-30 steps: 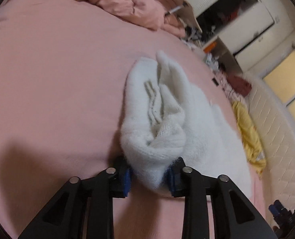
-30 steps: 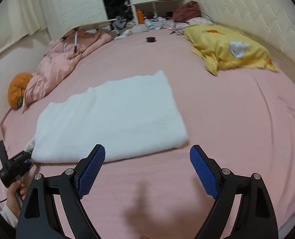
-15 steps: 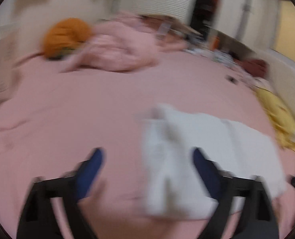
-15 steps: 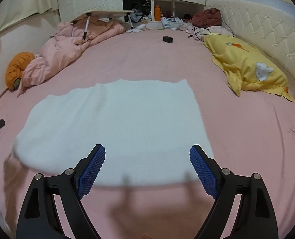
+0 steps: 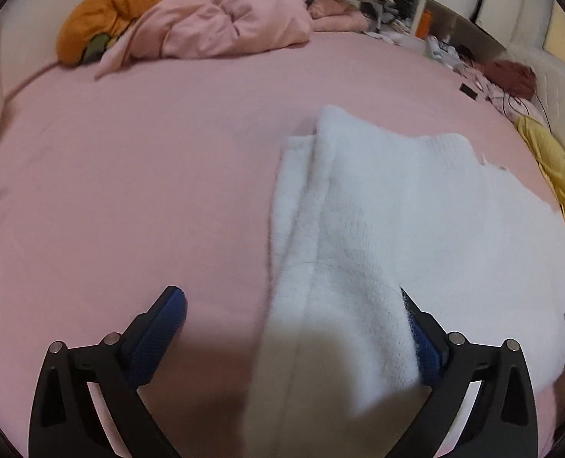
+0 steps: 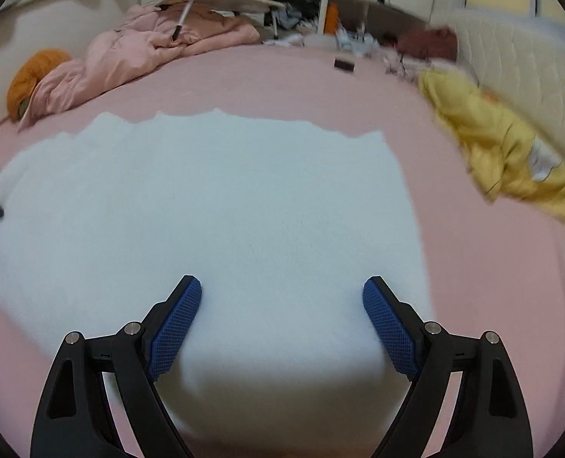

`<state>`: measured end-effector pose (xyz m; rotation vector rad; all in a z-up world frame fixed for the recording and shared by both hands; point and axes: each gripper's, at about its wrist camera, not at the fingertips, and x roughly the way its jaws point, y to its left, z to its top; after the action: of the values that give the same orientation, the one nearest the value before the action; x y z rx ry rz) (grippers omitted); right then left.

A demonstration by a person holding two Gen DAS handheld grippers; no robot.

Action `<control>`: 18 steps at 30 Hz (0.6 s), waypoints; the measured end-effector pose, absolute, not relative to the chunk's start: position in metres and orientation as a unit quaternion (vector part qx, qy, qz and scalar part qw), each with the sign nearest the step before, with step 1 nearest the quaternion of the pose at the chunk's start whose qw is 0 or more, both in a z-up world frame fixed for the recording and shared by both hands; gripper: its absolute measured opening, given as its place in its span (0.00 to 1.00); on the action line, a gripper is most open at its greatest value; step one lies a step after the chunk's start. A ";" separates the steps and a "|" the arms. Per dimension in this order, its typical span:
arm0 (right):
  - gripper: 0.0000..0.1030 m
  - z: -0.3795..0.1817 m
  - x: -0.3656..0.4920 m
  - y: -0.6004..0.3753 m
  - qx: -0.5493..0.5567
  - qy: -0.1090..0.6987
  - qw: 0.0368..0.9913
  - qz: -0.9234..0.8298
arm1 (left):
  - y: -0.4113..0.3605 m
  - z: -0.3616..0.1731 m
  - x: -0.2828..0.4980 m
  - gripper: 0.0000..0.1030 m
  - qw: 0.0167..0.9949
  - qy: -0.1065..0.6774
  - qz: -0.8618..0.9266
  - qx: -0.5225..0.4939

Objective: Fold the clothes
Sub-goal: 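Pull the left gripper back to unfold the white cardigan flat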

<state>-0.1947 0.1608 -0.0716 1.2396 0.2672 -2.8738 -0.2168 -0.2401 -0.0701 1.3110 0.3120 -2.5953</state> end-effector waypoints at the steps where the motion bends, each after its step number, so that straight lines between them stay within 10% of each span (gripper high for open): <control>1: 0.84 -0.066 -0.194 0.164 0.393 0.086 -0.025 -0.915 | -0.235 -0.057 -0.216 0.96 0.124 0.097 -0.888 0.432; 18: 0.84 -0.047 -0.221 0.182 0.403 0.003 0.085 -0.911 | -0.211 -0.023 -0.244 0.94 -0.023 0.105 -0.917 0.384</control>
<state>-0.2207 0.1822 -0.0471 1.2010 0.0079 -2.7179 -0.2441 -0.2112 -0.0226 1.2226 0.3361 -2.9240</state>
